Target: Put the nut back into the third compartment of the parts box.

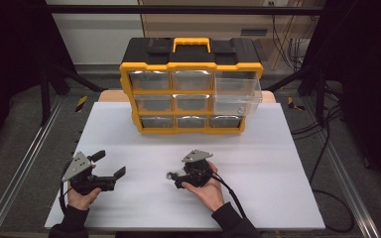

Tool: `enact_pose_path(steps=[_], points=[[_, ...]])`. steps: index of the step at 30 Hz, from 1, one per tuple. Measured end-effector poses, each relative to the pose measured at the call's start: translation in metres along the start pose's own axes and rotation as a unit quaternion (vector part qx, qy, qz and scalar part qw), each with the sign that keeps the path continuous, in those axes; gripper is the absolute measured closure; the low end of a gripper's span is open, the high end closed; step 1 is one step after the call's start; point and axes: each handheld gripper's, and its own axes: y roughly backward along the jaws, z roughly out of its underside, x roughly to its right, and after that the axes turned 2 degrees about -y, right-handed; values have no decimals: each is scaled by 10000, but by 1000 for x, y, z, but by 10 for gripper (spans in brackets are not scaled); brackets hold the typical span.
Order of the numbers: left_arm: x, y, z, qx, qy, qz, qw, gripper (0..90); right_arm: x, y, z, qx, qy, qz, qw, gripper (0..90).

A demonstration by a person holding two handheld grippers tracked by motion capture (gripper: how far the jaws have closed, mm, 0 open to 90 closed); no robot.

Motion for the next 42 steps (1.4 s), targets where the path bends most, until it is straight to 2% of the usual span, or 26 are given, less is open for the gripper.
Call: enact_pose_path(steps=[8,19,29,38,42], points=[[0,0,0,-6,-4,0,10000,22,-2,-9,4,-207,101,-140,9996,442],[0,0,0,-3,1,-4,10000,23,-2,-14,6,-396,192,-296,9986,605],[0,0,0,-4,-3,-5,10000,23,-2,-16,8,-477,263,-340,9979,690],[0,0,0,-10,-11,-6,10000,23,-3,-16,8,-500,328,-291,9978,703],[0,0,0,-3,-4,-1,10000,24,-2,-14,8,-438,254,-359,9981,704]])
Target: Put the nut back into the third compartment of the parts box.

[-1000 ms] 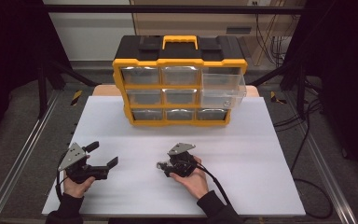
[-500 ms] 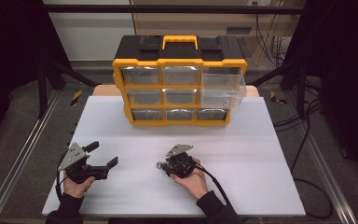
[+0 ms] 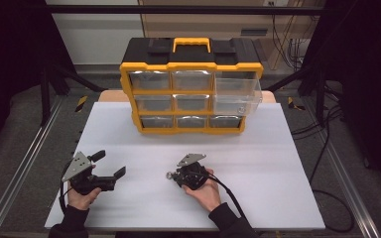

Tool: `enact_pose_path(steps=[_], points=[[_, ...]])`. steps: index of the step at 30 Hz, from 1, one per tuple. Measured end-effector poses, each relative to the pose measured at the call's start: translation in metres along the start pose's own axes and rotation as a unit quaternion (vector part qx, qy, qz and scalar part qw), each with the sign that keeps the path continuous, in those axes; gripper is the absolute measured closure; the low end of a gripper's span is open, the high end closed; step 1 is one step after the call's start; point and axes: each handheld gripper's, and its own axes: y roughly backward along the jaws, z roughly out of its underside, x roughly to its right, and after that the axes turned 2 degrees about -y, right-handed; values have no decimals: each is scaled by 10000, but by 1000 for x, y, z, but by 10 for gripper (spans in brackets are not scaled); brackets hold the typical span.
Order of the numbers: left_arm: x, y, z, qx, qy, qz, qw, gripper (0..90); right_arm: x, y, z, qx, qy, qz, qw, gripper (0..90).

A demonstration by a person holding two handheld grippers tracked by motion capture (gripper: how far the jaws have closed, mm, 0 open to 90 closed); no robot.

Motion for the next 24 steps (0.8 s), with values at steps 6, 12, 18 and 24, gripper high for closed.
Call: enact_pose_path(steps=[6,12,18,24], points=[[0,0,0,-6,-6,2,10000,24,0,10,-3,121,5,-31,9999,704],[0,0,0,0,-8,3,10000,24,4,24,-6,261,-29,-79,9996,704],[0,0,0,-9,-9,3,10000,23,10,45,-11,527,-112,-83,9985,704],[1,0,0,-7,-7,7,10000,23,14,60,-15,683,-142,-55,9976,704]])
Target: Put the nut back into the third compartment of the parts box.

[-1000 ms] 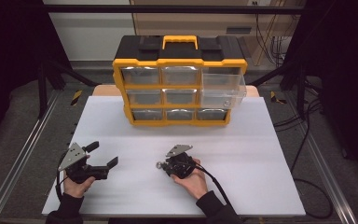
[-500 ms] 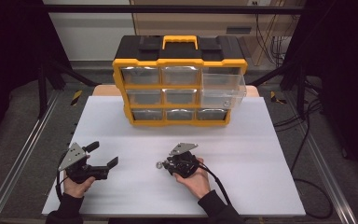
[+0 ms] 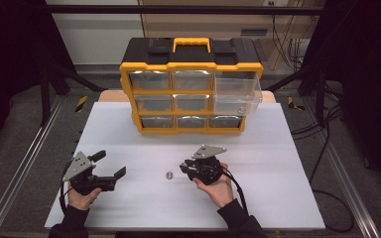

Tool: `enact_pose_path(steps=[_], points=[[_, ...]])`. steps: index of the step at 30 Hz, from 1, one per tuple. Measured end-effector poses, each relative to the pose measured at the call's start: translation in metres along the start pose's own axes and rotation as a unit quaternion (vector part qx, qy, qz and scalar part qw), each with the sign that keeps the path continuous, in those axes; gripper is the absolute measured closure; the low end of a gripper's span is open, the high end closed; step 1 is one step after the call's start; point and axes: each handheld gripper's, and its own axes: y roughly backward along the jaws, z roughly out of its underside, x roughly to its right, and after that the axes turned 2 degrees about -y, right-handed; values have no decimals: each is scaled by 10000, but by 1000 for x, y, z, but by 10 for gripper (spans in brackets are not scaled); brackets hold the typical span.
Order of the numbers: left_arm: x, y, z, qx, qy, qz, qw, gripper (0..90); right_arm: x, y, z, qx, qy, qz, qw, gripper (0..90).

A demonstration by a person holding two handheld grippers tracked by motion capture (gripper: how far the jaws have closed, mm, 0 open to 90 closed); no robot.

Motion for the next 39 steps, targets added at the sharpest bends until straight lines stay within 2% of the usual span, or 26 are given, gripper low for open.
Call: enact_pose_path(steps=[8,19,24,39], points=[[1,-1,0,-12,14,-2,10000,23,6,25,-11,277,-49,13,9996,704],[0,-1,0,-12,18,-6,10000,23,15,58,-28,612,-142,161,9979,703],[0,-1,0,-15,15,-5,10000,23,21,77,-39,865,-113,256,9959,704],[0,-1,0,-13,20,2,10000,22,23,121,-78,1181,94,500,9917,703]])
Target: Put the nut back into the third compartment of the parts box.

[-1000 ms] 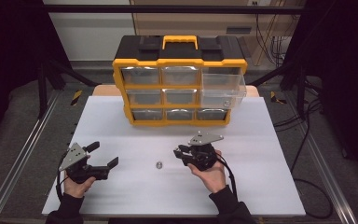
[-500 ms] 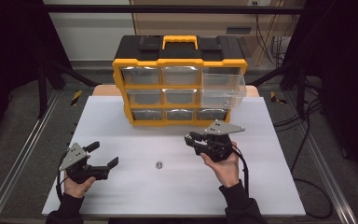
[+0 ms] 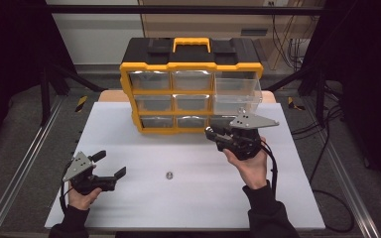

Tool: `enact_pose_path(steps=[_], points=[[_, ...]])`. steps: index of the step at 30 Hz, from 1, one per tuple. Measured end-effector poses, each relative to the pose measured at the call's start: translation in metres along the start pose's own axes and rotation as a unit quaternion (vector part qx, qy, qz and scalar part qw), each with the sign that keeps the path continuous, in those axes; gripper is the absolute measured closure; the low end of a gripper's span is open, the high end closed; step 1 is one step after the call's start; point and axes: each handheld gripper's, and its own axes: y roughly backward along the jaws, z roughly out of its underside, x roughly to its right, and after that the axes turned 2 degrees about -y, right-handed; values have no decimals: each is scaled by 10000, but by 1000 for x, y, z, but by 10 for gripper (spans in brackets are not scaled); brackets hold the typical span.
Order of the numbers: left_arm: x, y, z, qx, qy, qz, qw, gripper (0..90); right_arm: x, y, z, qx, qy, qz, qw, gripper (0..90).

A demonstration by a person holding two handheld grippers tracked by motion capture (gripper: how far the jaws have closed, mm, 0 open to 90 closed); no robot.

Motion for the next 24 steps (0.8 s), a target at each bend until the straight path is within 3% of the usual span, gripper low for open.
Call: enact_pose_path(steps=[11,24], points=[[0,0,0,4,1,-5,10000,23,6,29,-34,284,133,233,9992,704],[1,0,0,-2,-11,-2,10000,23,15,47,-75,517,177,603,9967,704]])
